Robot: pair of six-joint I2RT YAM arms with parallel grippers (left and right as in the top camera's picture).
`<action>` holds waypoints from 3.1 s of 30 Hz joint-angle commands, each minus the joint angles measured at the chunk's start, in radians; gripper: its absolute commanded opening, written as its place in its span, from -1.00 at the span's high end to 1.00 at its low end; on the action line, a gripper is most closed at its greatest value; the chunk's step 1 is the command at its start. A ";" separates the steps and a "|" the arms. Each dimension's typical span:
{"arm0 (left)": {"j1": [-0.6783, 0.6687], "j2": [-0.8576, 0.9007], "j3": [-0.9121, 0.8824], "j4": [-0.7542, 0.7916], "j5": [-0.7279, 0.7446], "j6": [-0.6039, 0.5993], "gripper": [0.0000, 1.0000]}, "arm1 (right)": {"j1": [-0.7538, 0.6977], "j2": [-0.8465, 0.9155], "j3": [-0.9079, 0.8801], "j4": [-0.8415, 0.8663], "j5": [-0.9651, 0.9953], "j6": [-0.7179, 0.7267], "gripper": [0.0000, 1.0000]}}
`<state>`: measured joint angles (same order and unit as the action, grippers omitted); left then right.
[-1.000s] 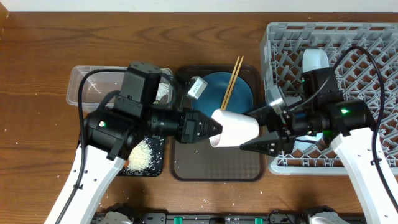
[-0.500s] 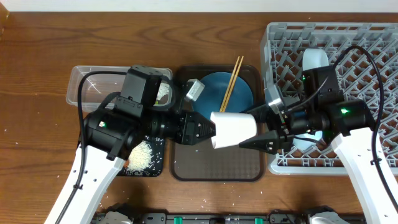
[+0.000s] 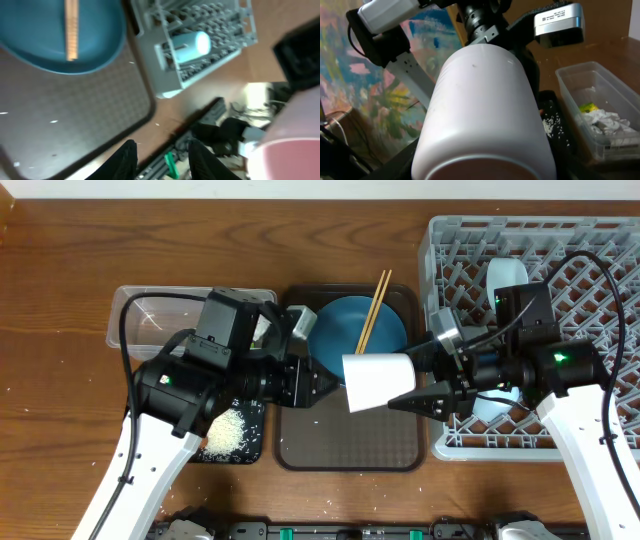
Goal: Sort waste into correct bins and load items into the dishwasher rack
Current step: 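Carry the pink cup into the dish rack with the right gripper, then set the pink cup down in the rack and open the right gripper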
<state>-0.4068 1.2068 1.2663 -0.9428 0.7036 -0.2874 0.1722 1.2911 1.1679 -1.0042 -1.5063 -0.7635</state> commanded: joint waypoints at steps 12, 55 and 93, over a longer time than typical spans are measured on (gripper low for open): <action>0.002 0.002 -0.006 -0.052 -0.275 0.006 -0.01 | -0.030 -0.010 0.009 0.021 0.479 0.421 0.81; 0.002 0.002 -0.006 -0.051 -0.275 0.006 -0.89 | -0.081 0.058 0.007 -0.039 1.528 0.909 0.81; 0.002 0.002 -0.006 -0.051 -0.275 0.006 -0.90 | -0.079 0.088 0.007 -0.035 1.491 0.909 0.73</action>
<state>-0.4068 1.2064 1.2663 -0.9913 0.4377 -0.2874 0.0963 1.3762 1.1679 -1.0420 -0.0078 0.1272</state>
